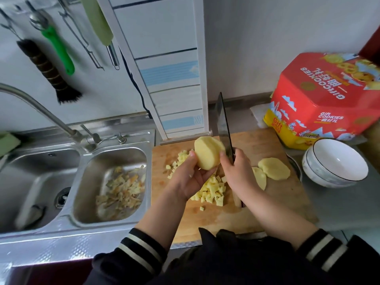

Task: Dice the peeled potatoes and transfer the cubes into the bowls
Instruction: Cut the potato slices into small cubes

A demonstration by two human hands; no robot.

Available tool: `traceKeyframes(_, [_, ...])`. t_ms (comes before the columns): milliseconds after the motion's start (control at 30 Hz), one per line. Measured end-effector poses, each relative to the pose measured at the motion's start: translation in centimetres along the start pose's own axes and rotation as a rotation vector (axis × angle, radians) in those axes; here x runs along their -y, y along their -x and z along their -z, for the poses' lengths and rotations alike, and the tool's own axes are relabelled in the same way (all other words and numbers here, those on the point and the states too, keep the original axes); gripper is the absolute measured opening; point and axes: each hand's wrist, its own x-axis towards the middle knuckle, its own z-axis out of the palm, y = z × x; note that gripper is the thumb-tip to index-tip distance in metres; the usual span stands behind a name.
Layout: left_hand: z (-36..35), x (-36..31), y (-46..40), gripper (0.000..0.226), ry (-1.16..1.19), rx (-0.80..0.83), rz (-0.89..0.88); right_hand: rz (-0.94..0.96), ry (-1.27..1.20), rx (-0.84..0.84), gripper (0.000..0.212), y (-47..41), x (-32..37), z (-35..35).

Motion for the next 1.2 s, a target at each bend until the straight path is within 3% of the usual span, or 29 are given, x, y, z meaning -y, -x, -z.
traceKeyframes(233, [-0.8,0.3,-0.7,0.043,0.062,-0.017,0.032,0.029,0.018,-0.006,0.044,-0.1,0.2,0.2])
traceKeyframes(400, [-1.4,0.1,-1.0,0.049,0.084,-0.057,0.042,0.030,0.095,0.037,0.060,0.4,0.4,0.2])
traceKeyframes(633, [1.1,-1.8,-1.7,0.047,0.065,-0.285,-0.057,0.029,0.153,0.048,0.081,0.8,-1.1,0.6])
traceKeyframes(767, [4.5,-2.8,0.1,0.042,0.025,-0.296,-0.099,0.061,0.154,-0.028,0.070,1.4,-2.4,1.6])
traceKeyframes(867, [7.9,-3.2,1.8,0.030,-0.070,-0.274,-0.108,0.095,0.090,-0.046,0.046,2.1,-3.2,1.9])
traceKeyframes(967, [11.1,-3.3,3.6,0.017,-0.145,-0.349,-0.135,0.099,0.085,0.056,0.026,2.5,-3.3,1.6])
traceKeyframes(1067, [13.9,-2.8,4.6,0.031,-0.199,-0.538,-0.143,0.094,0.110,0.261,0.026,2.5,-2.6,0.8])
traceKeyframes(1200, [15.8,-1.6,5.3,0.044,-0.095,-0.738,-0.123,0.109,0.250,0.522,0.023,2.0,-2.0,-2.2])
